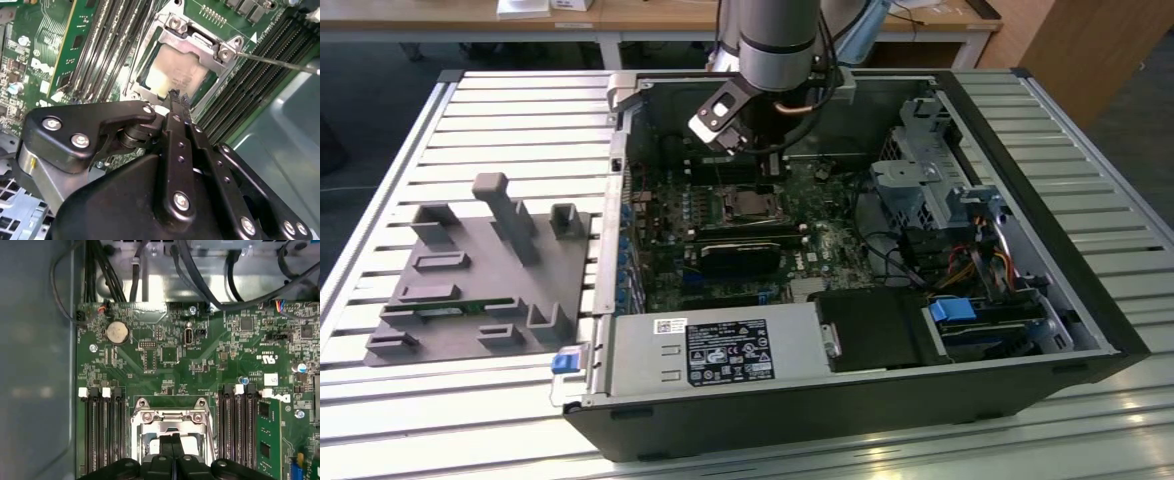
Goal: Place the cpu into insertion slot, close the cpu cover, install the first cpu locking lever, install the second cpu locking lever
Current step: 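Close the cpu cover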
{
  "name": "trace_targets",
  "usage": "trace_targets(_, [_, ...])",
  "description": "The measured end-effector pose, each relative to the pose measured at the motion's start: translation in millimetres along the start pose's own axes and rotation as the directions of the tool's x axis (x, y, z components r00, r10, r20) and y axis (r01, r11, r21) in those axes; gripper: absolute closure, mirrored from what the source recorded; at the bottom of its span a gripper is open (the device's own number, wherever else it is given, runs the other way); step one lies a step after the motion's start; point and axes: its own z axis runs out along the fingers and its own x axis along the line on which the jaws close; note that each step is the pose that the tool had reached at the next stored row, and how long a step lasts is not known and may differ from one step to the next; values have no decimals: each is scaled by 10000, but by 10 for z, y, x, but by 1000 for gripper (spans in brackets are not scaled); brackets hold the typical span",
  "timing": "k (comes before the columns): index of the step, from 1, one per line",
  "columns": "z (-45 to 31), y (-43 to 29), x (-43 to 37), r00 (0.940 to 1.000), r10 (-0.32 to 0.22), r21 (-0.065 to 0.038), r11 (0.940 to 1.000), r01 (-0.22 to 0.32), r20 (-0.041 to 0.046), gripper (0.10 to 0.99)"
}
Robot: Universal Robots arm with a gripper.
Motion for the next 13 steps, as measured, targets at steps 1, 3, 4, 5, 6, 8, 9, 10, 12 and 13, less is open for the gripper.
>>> trace_targets(1, [6,-10,-3,10000,-1,1,10000,1,1,980])
trace_targets(3, [13,-44,-6,10000,-1,2,10000,1,2,980])
trace_targets(4, [15,-63,-6,10000,-1,1,10000,1,1,980])
trace_targets(5, [17,-86,-6,10000,0,0,10000,0,-1,980])
trace_targets(6, [19,-111,-7,10000,0,0,10000,0,-1,980])
trace_targets(8, [21,-157,-8,10000,0,0,10000,0,-1,980])
trace_targets(9, [24,-177,-8,10000,0,0,10000,0,-1,980])
trace_targets(10, [27,-194,-9,10000,0,0,10000,0,-1,980])
trace_targets(12, [31,-223,-10,10000,0,1,10000,0,0,980])
trace_targets(13, [34,-238,-11,10000,0,1,10000,0,0,980])
